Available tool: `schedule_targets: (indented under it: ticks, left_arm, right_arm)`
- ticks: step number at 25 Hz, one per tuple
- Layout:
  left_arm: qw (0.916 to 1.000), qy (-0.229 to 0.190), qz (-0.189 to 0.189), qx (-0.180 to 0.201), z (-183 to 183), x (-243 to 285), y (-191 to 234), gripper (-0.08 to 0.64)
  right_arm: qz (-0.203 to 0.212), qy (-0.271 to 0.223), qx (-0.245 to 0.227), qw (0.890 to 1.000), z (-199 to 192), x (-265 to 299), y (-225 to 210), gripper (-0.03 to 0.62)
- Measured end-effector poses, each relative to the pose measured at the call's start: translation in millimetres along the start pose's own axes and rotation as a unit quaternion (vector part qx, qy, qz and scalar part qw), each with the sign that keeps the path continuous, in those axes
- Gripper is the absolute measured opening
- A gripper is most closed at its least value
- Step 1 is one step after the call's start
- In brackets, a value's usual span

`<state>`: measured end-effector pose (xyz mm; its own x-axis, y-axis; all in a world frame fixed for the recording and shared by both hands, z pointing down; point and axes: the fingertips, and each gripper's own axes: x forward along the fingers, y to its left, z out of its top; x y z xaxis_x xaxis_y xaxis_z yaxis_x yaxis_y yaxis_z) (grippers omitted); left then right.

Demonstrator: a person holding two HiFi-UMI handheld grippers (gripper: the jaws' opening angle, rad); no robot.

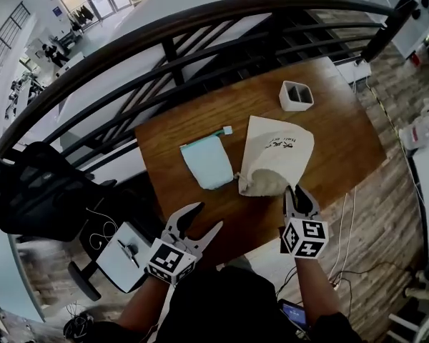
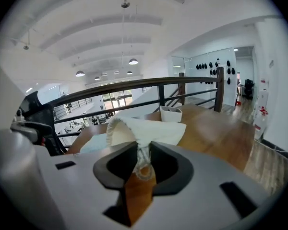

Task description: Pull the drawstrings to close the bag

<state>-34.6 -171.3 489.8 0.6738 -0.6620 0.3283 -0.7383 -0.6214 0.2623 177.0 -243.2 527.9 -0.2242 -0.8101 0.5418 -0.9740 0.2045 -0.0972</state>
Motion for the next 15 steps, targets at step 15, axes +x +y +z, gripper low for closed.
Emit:
schedule_targets:
  ticks: [15]
  left_arm:
    - [0.9781,0.142,-0.107,0.107,-82,63,-12,0.195]
  right_arm:
    - [0.047,0.0,0.021,0.999,-37,-58,4,0.078]
